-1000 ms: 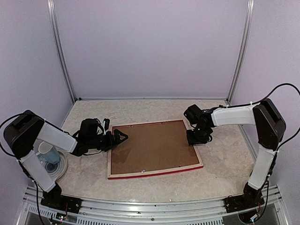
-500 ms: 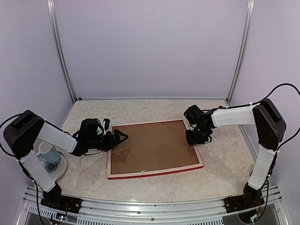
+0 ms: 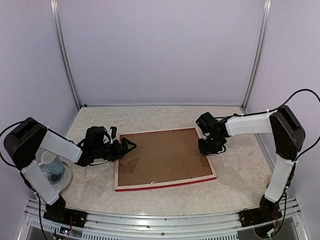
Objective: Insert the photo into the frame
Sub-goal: Press the fastener onto the backboard.
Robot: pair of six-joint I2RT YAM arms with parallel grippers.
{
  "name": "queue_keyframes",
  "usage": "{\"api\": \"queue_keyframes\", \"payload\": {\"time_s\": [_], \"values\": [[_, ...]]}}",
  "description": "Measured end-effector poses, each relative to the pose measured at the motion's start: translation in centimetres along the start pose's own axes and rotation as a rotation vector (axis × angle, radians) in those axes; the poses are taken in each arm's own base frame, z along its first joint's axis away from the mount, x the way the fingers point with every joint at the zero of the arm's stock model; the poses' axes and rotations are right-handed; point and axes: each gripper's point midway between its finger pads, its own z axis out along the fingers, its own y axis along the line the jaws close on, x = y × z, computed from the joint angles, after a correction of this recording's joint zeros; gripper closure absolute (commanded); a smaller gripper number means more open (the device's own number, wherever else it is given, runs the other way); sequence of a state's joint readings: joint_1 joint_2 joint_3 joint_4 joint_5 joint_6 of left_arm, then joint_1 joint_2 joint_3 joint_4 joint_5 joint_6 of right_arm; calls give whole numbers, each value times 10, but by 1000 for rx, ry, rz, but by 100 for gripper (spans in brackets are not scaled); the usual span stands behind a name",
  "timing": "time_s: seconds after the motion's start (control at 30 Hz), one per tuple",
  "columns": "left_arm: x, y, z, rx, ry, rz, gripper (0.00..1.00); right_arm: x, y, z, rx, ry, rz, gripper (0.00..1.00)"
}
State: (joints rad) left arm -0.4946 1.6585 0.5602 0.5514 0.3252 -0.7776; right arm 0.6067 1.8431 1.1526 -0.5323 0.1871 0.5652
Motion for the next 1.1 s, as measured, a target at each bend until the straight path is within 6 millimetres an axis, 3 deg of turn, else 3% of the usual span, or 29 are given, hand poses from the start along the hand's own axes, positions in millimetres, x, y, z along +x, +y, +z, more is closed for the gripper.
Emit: {"api": "queue_keyframes", "payload": {"time_s": [0.5,0.8,0.97,1.1], "values": [[-1,1,0,0,-1,-6,1,-2,-1,-1,95,8,-69,69],[-1,1,0,0,-1,-7,1,-5,0,-3,94,1,-85,43],[-1,2,-3,-5,-3,-8,1,-10,10,-3,32,-2,-89,36],[-1,4,-8,-18,-10,-9,1,-16,18,-9,-28,-21,-94,20]]}}
